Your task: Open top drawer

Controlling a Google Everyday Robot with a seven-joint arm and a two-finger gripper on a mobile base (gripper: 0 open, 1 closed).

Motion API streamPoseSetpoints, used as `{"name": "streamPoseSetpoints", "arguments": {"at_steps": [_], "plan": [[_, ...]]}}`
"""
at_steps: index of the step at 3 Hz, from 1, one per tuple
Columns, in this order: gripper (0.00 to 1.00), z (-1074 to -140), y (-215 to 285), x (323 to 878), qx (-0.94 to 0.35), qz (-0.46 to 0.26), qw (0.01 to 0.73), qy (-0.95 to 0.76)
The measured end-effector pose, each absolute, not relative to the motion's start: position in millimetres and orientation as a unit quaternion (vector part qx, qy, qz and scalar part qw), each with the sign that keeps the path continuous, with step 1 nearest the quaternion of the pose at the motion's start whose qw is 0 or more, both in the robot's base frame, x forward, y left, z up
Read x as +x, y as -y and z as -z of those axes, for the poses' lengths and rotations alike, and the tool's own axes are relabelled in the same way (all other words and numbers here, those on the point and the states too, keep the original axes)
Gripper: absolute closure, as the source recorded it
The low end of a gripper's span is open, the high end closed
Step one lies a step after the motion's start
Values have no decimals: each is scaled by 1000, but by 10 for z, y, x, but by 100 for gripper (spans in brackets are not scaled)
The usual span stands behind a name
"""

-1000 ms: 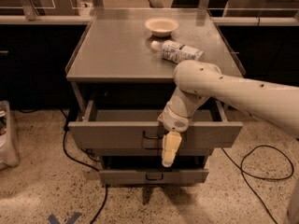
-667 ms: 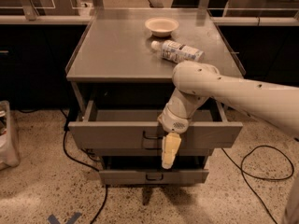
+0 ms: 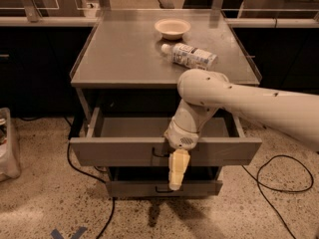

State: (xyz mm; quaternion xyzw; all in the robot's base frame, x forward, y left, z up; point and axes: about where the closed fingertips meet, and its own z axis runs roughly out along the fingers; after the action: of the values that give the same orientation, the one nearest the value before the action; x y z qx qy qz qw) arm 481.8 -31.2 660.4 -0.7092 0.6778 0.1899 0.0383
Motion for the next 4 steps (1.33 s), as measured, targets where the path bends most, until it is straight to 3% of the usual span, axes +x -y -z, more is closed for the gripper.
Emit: {"name": "streamPoseSetpoints", "arguments": {"at_steps": [1,4], "plan": [[0,-6783,209,4432,-714,-185,13,-676],[0,-6733,317,4107,-694,-222,7,-685]]}}
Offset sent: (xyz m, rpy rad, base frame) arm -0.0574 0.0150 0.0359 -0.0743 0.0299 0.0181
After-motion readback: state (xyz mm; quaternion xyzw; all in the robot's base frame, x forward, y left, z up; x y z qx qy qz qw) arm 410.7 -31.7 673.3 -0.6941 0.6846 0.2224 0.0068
